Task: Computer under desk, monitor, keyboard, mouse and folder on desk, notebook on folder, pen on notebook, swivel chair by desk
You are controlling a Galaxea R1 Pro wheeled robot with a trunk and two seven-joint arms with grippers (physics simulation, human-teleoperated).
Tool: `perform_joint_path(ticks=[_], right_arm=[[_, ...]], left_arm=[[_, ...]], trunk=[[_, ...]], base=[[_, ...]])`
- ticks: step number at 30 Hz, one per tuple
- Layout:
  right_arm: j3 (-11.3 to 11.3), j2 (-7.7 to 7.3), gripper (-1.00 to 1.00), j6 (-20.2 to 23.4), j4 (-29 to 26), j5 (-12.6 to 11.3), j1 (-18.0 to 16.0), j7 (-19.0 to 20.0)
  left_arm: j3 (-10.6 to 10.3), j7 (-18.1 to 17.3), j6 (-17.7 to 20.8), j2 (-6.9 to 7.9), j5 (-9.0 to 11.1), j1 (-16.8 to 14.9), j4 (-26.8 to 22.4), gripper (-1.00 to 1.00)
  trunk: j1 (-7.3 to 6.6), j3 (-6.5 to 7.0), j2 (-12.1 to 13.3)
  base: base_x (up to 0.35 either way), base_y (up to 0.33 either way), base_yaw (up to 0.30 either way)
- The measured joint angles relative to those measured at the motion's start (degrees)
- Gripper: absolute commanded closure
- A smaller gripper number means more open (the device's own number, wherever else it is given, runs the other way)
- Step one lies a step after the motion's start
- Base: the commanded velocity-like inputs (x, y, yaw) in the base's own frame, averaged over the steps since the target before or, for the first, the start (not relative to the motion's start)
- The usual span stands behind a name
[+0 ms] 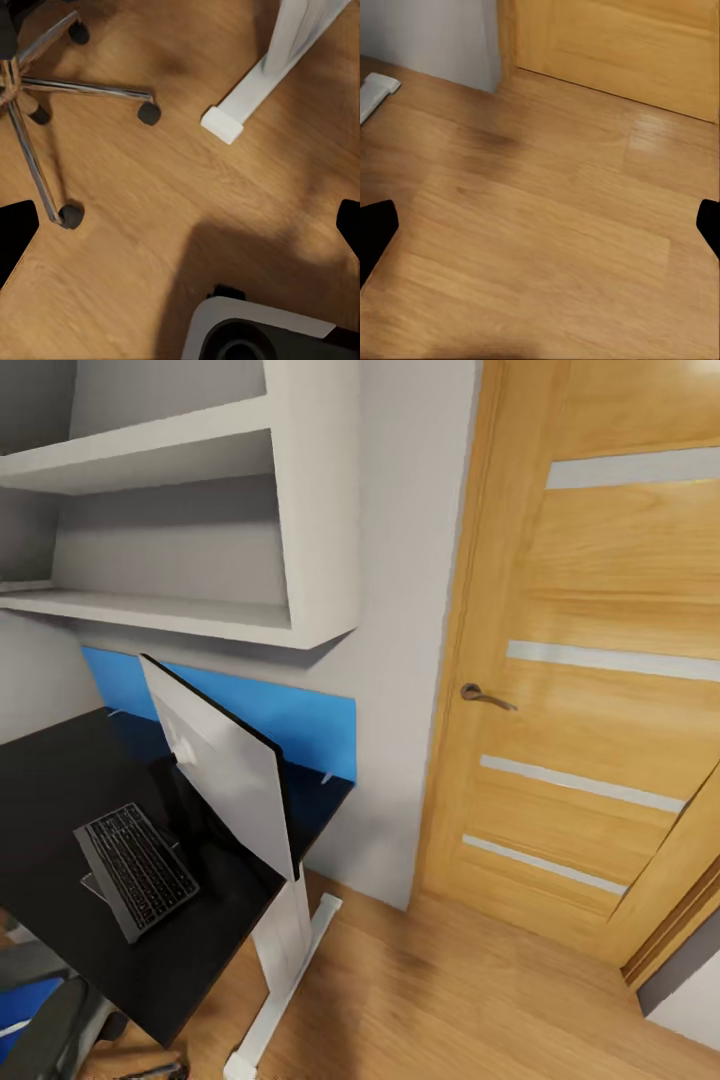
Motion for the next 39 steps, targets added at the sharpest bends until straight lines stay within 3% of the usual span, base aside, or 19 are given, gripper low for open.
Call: perform_joint_path(ticks=[2, 7, 11, 22, 39], right_arm=[[0.1, 0.59, -1.00, -3.9, 0.4, 0.1, 0.2, -1.5], [0.1, 2.88, -1.00, -6.7, 0.6, 0.2, 0.4, -7.7], [0.1, 3.47, -1.00, -6.7, 0.6, 0.3, 0.6, -9.9], [0.2, 4.60, -1.00, -6.7, 0.6, 0.4, 1.8, -11.1], [0.3, 4.51, -1.00, -6.7, 0.6, 0.5, 1.9, -11.1]], left_arm=[[-0.1, 0.0, -3.6, -0.21, 0.0, 0.0, 0.0, -1.00], [0.0, 0.0, -10.8, -0.45, 0.0, 0.0, 0.1, -1.00], [0.0, 0.0, -10.9, -0.53, -0.1, 0.2, 0.1, -1.00], [0.0, 0.2, -10.9, -0.80, 0.0, 0.4, 0.0, -1.00], [0.0, 0.3, -10.7, -0.84, 0.0, 0.4, 0.0, -1.00]], trunk=[[0.00, 0.00, 0.0], [0.00, 0.00, 0.0], [0.00, 0.00, 0.0], [0.00, -0.01, 0.0], [0.00, -0.01, 0.0]], base=[[0.000, 0.000, 0.280], [0.000, 0.000, 0.281], [0.000, 0.000, 0.282], [0.000, 0.000, 0.282], [0.000, 0.000, 0.282]])
